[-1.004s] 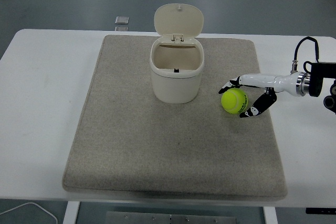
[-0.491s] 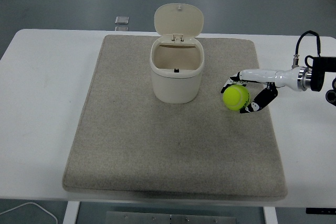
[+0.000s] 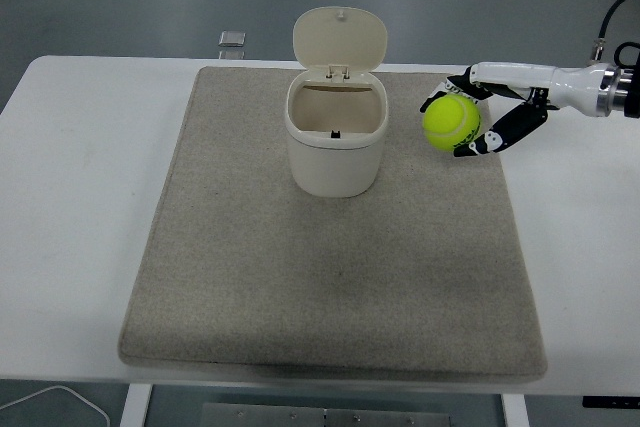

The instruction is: Pick up the tennis ball and place it in the box.

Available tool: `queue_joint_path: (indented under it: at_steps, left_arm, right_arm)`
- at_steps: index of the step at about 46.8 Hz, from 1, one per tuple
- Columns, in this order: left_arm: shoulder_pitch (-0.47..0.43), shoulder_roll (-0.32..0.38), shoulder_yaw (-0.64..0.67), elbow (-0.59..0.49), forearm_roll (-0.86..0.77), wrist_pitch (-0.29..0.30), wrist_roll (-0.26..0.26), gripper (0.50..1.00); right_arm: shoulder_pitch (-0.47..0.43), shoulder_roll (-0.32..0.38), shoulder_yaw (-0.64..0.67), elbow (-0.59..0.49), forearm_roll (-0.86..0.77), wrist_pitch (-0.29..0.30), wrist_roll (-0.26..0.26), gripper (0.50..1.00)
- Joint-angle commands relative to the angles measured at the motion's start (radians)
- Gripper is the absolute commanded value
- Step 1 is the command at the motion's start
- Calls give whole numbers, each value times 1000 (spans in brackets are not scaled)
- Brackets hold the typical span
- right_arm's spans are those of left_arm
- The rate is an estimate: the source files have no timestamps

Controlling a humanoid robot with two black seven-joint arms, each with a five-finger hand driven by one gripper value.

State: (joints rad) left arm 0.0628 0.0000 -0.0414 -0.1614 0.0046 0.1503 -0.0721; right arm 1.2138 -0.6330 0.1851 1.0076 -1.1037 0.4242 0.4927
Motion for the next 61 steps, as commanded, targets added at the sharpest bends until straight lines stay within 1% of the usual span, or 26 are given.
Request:
queue_joint_path:
  at_steps: [1,8,11,20,28,36,42,45,48,51,53,59,61]
  left_arm:
    - [0,0,0,0,0,0,0,996]
    - [0,0,0,0,0,0,0,996]
    - [0,0,0,0,0,0,0,996]
    - [0,0,0,0,0,0,0,996]
    - [0,0,0,0,0,0,0,996]
    - [0,0,0,-1,0,0,0,996]
    - [0,0,0,-1,0,0,0,996]
    - [0,0,0,0,0,0,0,996]
    - [0,0,0,0,0,0,0,996]
    - [0,0,0,-1,0,0,0,996]
    - [0,0,0,0,0,0,0,996]
    - [0,0,0,0,0,0,0,996]
    - [0,0,0,0,0,0,0,996]
  right_arm:
    - [10,9,28,2,2,5,1,500]
    - [35,27,36,16,2,2,0,500]
    - [41,56,36,16,2,-1,0,500]
    - [61,113,37,16,4,-10,-8,500]
    - [86,150,36,6,2,-39,-13,500]
    - [89,180,34,2,-1,-64,-49,500]
    - [87,199,33,-3,-2,-85,-66,500]
    - [87,211,33,-7,-2,-94,-66,568]
    - [86,217,31,-9,-2,-97,-66,619]
    - [86,219,30,-9,-2,-101,-66,680]
    - [84,219,30,-9,-2,-102,-66,711]
    - [84,219,28,-9,-2,-104,-66,754]
    - [84,219,25,-9,-2,-108,-66,760]
